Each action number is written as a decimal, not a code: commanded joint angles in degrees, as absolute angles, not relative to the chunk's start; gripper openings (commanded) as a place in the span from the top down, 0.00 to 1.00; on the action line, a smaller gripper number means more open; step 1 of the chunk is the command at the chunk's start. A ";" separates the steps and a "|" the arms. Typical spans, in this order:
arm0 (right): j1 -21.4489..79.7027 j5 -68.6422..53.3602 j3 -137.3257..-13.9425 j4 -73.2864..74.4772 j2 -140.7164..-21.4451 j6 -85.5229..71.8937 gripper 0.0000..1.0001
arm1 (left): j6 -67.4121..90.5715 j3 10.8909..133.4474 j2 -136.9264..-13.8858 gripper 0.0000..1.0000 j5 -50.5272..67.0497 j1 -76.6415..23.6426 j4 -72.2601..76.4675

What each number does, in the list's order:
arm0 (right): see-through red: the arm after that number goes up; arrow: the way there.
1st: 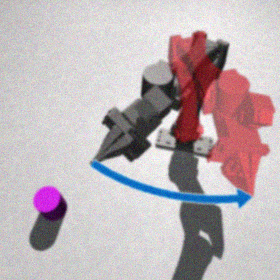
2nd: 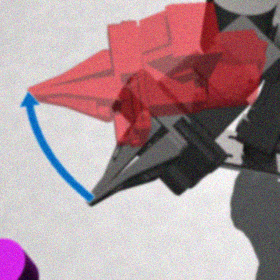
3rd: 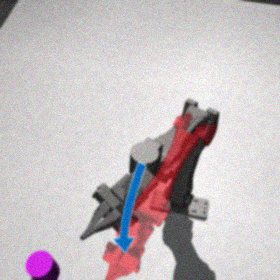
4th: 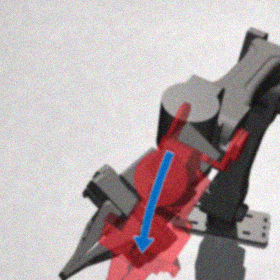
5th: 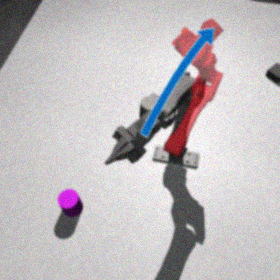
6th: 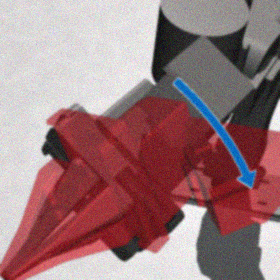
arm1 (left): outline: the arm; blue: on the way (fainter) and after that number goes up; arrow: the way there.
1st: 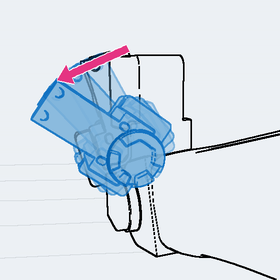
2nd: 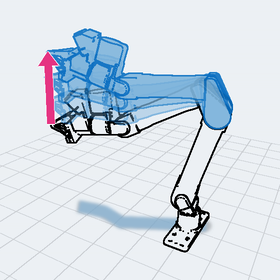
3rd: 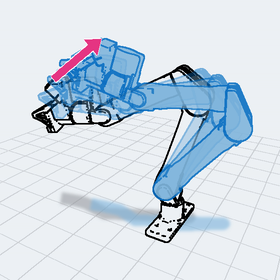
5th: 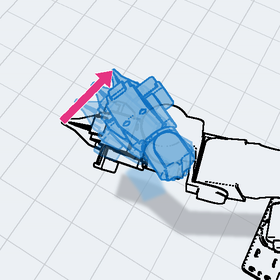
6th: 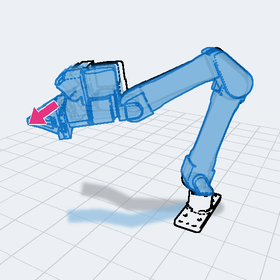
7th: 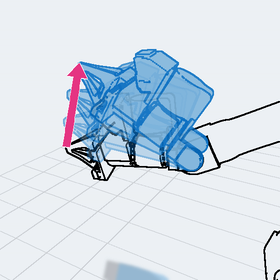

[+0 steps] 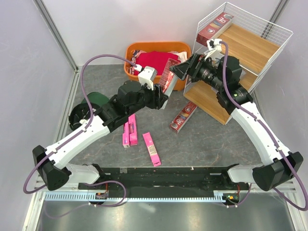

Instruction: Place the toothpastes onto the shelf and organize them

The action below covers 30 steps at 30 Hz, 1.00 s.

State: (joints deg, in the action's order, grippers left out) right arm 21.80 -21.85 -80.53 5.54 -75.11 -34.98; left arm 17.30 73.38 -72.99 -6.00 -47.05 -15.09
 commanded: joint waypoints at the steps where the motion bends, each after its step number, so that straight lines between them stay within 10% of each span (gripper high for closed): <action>1: 22.67 -24.17 -79.98 2.20 -75.76 -36.39 0.02 | 18.98 77.34 -73.30 0.56 -3.26 -47.64 -8.97; 5: 23.20 -24.43 -79.89 2.20 -77.08 -36.74 0.11 | 18.72 78.22 -73.57 0.55 -2.90 -48.43 -8.44; 6: 23.29 -24.35 -79.89 2.11 -77.25 -37.00 0.32 | 18.72 78.14 -73.48 0.55 -2.81 -48.60 -8.09; 11: 23.29 -22.95 -79.63 1.93 -77.17 -37.27 0.62 | 18.46 77.43 -73.04 0.43 -3.25 -48.87 -7.47; 18: 23.20 -18.29 -78.05 1.85 -73.49 -36.48 0.66 | 19.42 77.34 -71.02 0.05 -4.66 -48.17 -7.91; 30: 23.20 -8.97 -71.90 -4.92 -62.68 -36.39 0.66 | 38.36 68.13 -67.15 0.00 23.42 -34.03 13.59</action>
State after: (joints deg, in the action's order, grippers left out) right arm 23.09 -13.93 -73.34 3.46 -68.84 -36.34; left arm 24.75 73.23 -68.73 8.36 -39.94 -1.80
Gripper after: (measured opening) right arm 0.470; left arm 0.995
